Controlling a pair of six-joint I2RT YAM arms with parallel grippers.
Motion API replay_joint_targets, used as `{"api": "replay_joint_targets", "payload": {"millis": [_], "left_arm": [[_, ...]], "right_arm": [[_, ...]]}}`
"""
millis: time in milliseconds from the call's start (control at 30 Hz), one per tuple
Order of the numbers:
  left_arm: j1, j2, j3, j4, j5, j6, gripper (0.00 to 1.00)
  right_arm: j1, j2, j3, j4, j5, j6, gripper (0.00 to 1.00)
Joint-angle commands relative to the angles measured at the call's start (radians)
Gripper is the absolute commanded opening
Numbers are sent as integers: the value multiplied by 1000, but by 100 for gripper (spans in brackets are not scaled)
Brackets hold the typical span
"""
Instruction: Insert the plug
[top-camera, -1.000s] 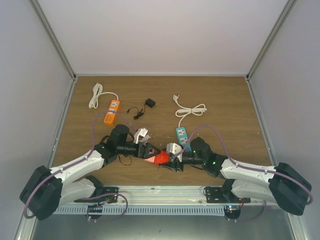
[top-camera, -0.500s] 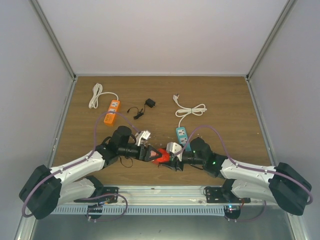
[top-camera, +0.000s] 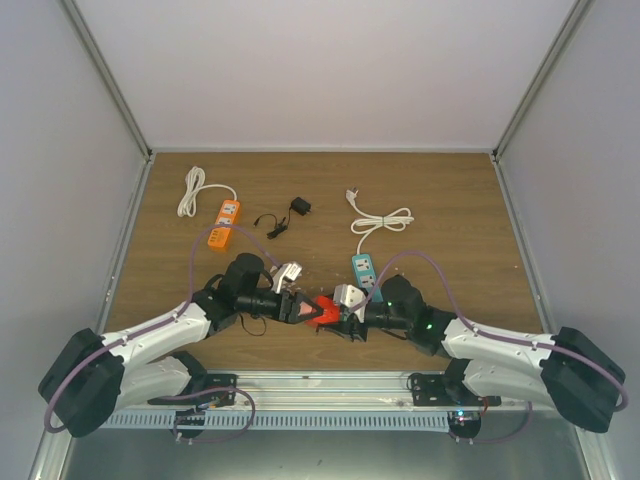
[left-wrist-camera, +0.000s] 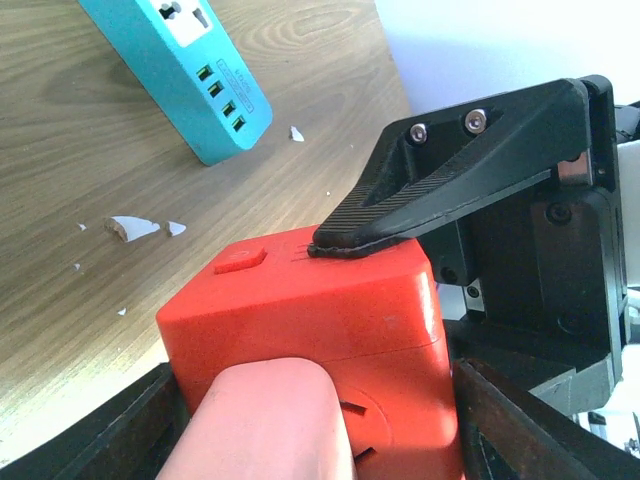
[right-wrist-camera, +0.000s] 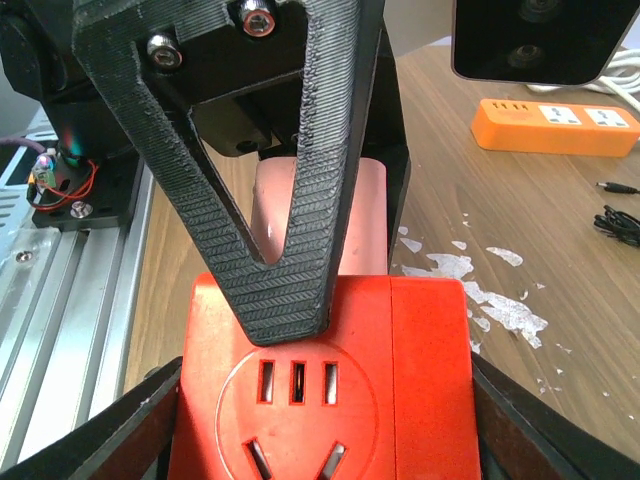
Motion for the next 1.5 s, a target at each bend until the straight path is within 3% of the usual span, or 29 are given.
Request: {"api": "replay_joint_targets", "payload": {"millis": [0, 100, 233, 267, 300, 433, 700, 867, 1133, 1267, 1467], "left_arm": [[-22, -6, -20, 84, 63, 11, 64], [-26, 1, -26, 109, 70, 9, 56], [-29, 9, -25, 142, 84, 21, 24], [-29, 10, -22, 142, 82, 29, 18], [-29, 11, -16, 139, 72, 39, 10], [-29, -2, 9, 100, -48, 82, 8], [-38, -139, -28, 142, -356, 143, 1], [-91, -204, -97, 237, -567, 169, 0], [-182, -206, -226, 584, -795, 359, 0], [-209, -230, -285, 729, -826, 454, 0], [-269, -279, -328, 816, -858, 571, 0]], "right_arm": [[4, -24, 23, 66, 18, -5, 11], [4, -18, 25, 66, 19, -5, 15], [4, -17, 25, 67, 30, -3, 33], [4, -18, 24, 68, 31, -1, 41], [4, -20, 24, 70, 33, 2, 56], [4, -46, 7, 94, 69, 28, 98], [-2, -230, -58, 117, 241, 193, 100], [-43, -309, -34, 48, 330, 440, 99], [-158, -218, 52, -90, 230, 756, 100], [-197, -188, 79, -106, 137, 851, 100], [-194, -103, 134, -113, 57, 914, 100]]}}
